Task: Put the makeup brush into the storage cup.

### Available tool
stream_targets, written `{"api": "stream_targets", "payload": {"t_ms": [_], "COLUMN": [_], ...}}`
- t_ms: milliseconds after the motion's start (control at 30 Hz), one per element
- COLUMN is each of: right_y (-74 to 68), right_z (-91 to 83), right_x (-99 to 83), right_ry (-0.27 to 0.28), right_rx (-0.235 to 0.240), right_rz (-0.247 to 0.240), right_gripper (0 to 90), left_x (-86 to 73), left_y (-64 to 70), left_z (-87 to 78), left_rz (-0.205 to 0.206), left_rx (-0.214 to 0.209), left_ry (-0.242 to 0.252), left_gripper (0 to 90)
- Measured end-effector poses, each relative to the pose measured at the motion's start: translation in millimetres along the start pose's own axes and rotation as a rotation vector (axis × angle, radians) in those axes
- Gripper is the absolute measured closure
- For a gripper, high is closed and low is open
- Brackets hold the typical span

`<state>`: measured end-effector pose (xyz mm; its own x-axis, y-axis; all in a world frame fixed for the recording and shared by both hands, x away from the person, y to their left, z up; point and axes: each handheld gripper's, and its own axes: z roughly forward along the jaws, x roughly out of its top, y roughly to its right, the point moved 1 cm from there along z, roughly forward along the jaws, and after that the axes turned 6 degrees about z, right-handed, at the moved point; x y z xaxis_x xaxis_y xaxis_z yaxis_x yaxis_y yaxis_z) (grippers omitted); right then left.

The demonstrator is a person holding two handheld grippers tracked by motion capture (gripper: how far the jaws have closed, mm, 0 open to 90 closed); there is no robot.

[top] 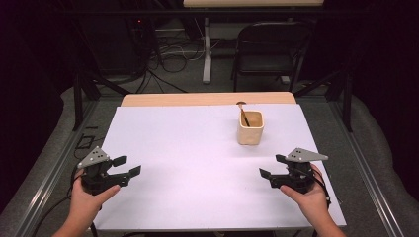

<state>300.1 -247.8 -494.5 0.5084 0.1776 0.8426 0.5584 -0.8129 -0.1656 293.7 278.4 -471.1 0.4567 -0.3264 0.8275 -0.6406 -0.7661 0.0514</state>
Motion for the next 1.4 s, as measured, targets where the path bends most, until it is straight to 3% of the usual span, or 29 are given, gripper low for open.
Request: {"api": "stream_targets", "payload": {"t_ms": [233, 500, 867, 1200, 1400], "right_y": [0.5, 1.1, 0.1, -1.9, -2.8], "right_z": [0.8, 0.6, 3.4, 0.1, -0.5], "right_x": [-8.5, -12.3, -23.5, -33.2, -40.5], "right_ry": [-0.025, -0.077, -0.148, -0.217, -0.227], "right_rx": [-0.001, -0.021, -0.047, -0.081, -0.09], "right_rz": [0.021, 0.018, 0.002, 0.039, 0.041], "right_gripper": [20.0, 21.8, 23.0, 24.9, 25.4], "left_x": [-5.9, -11.6, -22.7, -35.3, -42.5], "left_y": [-1.0, -2.4, -5.7, -4.3, -4.0], "left_z": [0.1, 0.9, -1.4, 0.0, 0.5], "left_rz": [0.0, -0.008, -0.043, -0.042, -0.049], "left_rx": [0.011, 0.024, 0.045, 0.059, 0.066], "left_ry": [-0.023, -0.083, -0.125, -0.164, -0.178], "left_gripper": [31.4, 32.1, 33.5, 33.5, 34.0]}}
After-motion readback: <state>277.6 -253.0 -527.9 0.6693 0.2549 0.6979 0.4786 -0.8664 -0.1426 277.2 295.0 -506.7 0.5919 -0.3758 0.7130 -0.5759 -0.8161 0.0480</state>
